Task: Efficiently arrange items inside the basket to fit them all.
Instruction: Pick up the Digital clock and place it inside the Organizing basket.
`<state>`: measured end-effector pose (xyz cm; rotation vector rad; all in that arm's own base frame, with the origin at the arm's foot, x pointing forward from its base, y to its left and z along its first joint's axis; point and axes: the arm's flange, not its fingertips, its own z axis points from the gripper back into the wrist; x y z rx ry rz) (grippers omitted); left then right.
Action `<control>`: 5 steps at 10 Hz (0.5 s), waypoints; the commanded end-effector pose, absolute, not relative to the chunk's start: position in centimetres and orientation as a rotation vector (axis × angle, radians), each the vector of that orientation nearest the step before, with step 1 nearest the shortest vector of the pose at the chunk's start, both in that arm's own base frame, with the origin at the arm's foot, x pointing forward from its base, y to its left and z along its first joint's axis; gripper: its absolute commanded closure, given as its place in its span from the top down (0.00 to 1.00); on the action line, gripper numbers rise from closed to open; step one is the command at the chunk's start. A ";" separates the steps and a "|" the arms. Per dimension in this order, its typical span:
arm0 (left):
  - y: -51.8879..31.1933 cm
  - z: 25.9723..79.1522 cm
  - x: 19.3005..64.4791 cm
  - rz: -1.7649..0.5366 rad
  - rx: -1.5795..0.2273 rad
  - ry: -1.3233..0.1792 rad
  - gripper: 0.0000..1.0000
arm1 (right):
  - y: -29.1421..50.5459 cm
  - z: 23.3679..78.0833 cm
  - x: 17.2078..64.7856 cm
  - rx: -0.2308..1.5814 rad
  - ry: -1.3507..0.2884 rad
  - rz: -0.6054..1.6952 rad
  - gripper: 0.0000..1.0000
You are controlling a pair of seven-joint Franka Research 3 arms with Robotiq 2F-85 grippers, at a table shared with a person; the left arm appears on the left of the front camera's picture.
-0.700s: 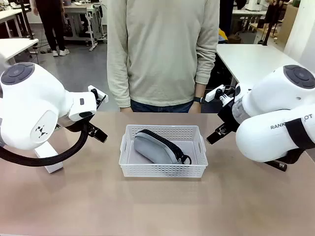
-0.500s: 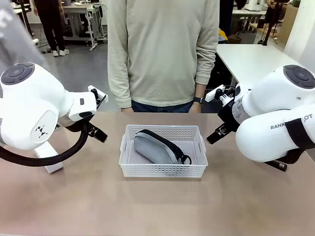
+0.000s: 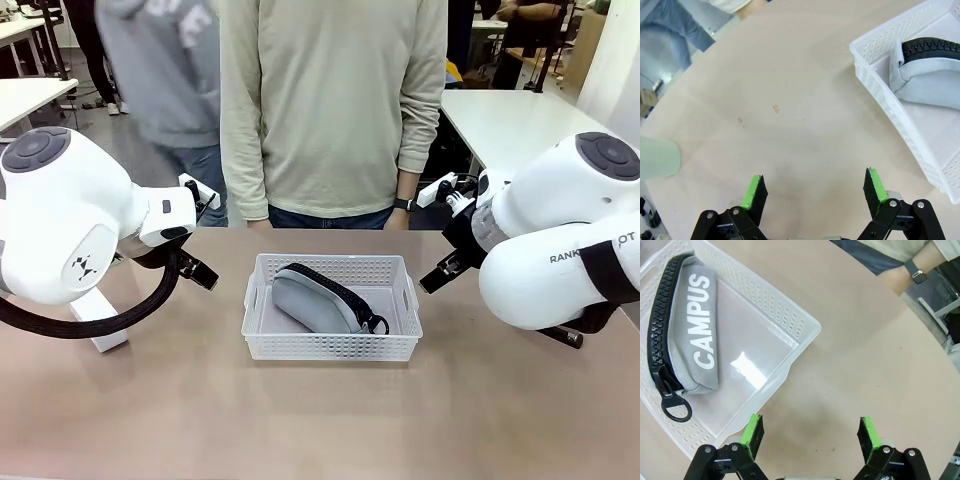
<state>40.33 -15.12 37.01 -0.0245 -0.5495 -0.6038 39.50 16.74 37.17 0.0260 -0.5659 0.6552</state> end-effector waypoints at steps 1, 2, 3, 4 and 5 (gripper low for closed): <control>-15.1 37.0 40.3 -0.605 -0.024 -0.550 1.00 | 16.7 37.2 39.5 0.026 -0.566 0.655 1.00; -15.1 37.0 40.3 -0.605 -0.024 -0.550 1.00 | 16.7 37.2 39.5 0.026 -0.566 0.655 1.00; -15.1 37.0 40.3 -0.605 -0.024 -0.550 1.00 | 16.7 37.2 39.5 0.026 -0.566 0.655 1.00; -15.1 37.0 40.3 -0.605 -0.024 -0.550 1.00 | 16.7 37.2 39.5 0.026 -0.566 0.655 1.00; -15.1 37.0 40.3 -0.605 -0.024 -0.550 1.00 | 16.7 37.2 39.5 0.026 -0.566 0.655 1.00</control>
